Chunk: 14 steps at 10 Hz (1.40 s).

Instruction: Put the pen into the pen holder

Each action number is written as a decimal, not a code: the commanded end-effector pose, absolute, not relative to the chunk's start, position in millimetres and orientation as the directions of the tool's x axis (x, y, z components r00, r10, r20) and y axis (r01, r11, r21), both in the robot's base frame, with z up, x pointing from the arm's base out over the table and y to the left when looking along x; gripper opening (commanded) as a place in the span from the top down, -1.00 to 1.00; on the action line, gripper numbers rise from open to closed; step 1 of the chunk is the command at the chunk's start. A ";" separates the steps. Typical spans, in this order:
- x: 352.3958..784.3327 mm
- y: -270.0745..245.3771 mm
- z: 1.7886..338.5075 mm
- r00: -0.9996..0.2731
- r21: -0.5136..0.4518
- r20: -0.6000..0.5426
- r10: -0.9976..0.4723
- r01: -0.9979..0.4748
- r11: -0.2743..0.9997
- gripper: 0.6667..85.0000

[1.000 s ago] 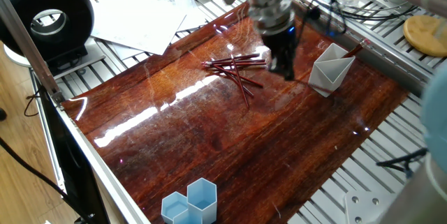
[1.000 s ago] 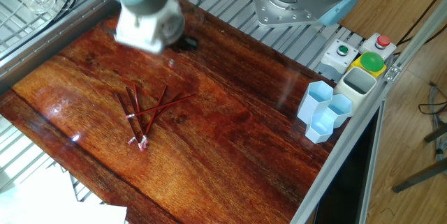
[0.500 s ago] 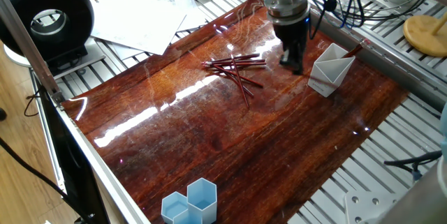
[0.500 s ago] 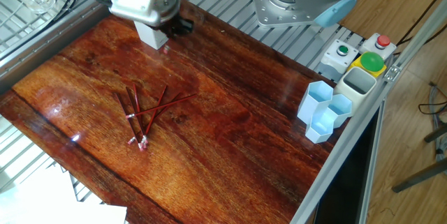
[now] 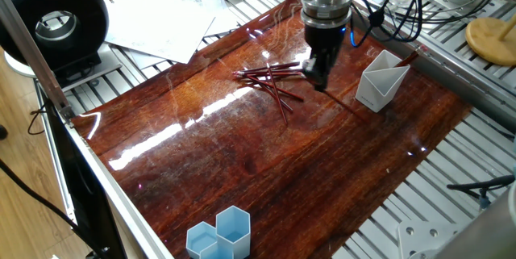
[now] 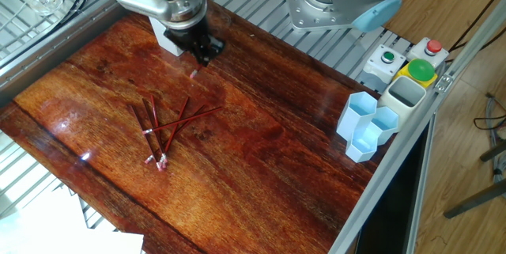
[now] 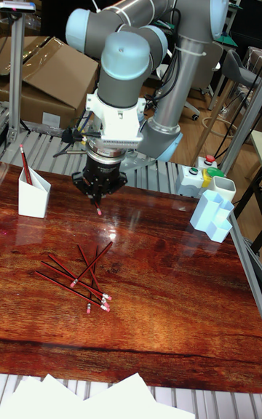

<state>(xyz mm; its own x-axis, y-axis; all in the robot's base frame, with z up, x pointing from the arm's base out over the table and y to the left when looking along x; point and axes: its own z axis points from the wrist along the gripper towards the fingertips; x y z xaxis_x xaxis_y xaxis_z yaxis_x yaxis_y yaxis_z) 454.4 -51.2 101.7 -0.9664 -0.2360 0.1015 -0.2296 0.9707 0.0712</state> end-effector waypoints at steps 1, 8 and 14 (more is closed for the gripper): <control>467.4 -54.0 102.7 -0.960 0.055 0.051 -0.274 -0.271 0.961 0.99; 465.0 -62.0 102.7 -0.949 0.030 0.067 -0.307 -0.306 0.952 0.99; 497.8 -36.2 103.8 -0.966 0.091 -0.078 -0.245 -0.251 0.964 0.99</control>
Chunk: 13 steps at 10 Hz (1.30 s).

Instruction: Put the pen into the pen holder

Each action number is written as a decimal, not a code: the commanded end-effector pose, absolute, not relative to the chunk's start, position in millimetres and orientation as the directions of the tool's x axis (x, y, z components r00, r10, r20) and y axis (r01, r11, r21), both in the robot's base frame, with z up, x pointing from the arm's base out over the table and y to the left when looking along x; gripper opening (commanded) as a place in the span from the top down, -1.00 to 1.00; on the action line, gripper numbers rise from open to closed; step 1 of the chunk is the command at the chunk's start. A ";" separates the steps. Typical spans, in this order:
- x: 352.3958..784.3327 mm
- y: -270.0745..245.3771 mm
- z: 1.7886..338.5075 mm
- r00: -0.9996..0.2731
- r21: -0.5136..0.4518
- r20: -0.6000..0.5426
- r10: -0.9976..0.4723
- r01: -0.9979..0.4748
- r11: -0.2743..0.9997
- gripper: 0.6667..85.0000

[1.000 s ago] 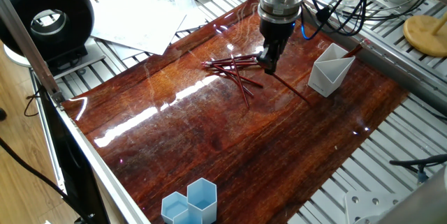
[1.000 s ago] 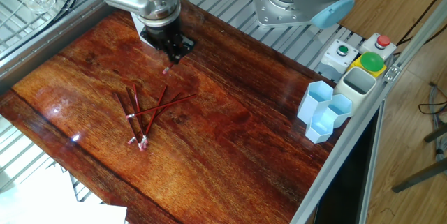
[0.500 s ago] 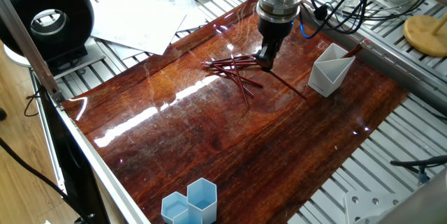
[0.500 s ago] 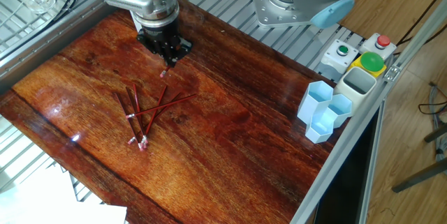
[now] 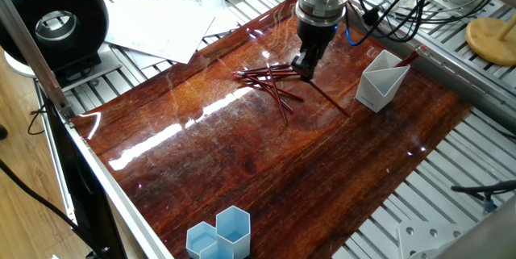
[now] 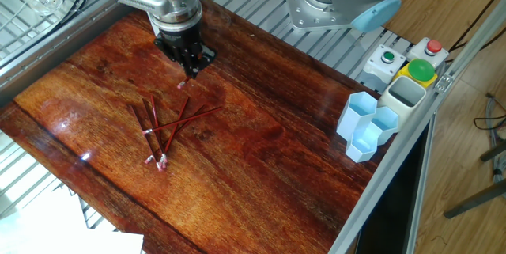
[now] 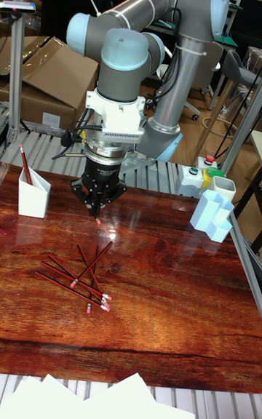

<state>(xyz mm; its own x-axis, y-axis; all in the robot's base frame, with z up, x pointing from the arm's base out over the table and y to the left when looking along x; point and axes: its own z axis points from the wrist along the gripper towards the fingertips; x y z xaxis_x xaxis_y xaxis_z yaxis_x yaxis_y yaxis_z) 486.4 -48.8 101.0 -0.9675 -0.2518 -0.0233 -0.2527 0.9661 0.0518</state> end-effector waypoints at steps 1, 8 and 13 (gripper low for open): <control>500.5 -33.4 104.3 -0.962 0.098 -0.092 -0.256 -0.264 0.959 0.99; 487.2 -77.3 242.9 -0.821 -0.036 -0.092 -0.564 -0.563 0.826 0.99; 474.4 -124.4 234.8 -0.750 -0.039 -0.108 -0.653 -0.653 0.757 0.99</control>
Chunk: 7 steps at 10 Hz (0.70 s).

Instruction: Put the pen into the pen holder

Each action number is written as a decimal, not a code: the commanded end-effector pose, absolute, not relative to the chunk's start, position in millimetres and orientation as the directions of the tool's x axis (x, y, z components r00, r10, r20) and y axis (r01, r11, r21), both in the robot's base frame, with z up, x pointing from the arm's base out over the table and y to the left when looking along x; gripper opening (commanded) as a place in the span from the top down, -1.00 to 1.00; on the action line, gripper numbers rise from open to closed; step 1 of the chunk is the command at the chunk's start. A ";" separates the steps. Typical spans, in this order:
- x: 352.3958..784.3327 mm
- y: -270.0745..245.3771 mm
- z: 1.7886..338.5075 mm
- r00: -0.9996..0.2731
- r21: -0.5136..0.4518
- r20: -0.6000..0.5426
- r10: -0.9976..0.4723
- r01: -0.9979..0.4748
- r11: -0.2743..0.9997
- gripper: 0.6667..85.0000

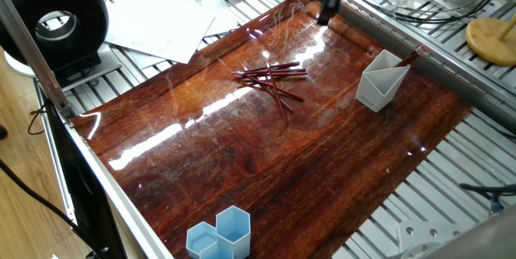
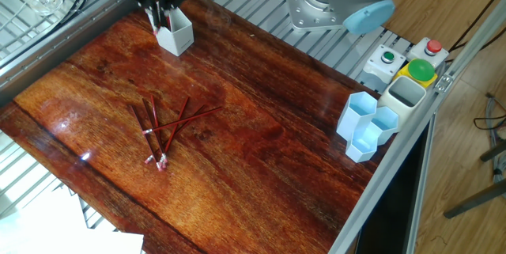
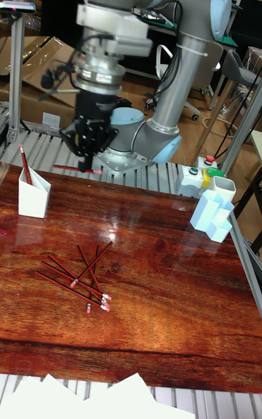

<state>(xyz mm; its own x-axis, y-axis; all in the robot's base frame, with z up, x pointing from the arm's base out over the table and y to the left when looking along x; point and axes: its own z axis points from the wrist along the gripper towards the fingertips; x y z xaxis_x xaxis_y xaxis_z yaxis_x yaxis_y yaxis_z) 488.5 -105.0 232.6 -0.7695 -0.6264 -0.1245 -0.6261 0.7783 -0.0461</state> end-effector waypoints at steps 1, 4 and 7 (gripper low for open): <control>464.2 -133.8 233.7 -0.788 -0.038 -0.057 -0.614 -0.612 0.790 0.99; 474.1 -159.7 235.7 -0.897 -0.131 -0.054 -0.439 -0.429 0.894 0.99; 479.2 -160.1 236.3 -0.876 -0.144 -0.065 -0.479 -0.466 0.873 0.99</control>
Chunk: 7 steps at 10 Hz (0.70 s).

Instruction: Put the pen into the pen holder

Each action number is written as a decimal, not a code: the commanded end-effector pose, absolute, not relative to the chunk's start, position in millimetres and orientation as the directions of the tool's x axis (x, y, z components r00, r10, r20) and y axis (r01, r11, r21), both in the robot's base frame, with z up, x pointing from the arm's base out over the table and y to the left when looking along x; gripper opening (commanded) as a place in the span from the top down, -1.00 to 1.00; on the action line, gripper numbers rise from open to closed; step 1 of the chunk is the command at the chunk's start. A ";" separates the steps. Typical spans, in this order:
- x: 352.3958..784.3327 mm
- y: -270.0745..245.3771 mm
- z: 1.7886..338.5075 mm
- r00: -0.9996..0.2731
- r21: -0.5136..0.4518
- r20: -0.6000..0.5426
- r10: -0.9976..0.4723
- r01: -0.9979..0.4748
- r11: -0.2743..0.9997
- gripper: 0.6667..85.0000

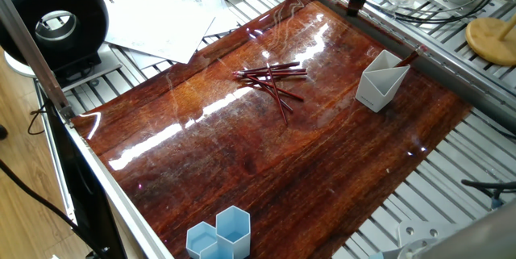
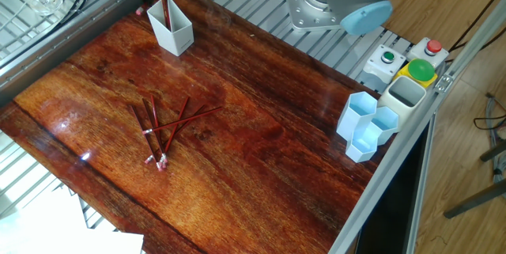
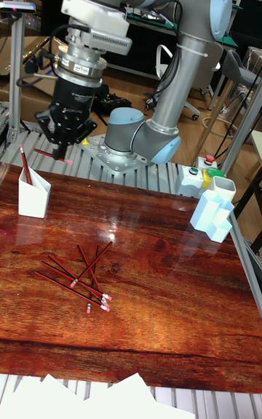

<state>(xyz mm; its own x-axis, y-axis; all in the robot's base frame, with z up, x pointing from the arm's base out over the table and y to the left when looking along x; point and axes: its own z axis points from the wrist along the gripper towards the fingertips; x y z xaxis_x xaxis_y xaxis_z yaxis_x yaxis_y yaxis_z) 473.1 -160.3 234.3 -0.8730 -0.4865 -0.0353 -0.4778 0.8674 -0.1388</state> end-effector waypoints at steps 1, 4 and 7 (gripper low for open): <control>482.2 -147.9 235.9 -0.852 -0.113 -0.093 -0.516 -0.506 0.855 0.99; 475.2 -173.8 286.5 -0.747 -0.142 -0.223 -0.626 -0.611 0.779 0.99; 469.8 -183.8 281.7 -0.721 -0.141 -0.273 -0.637 -0.625 0.768 0.99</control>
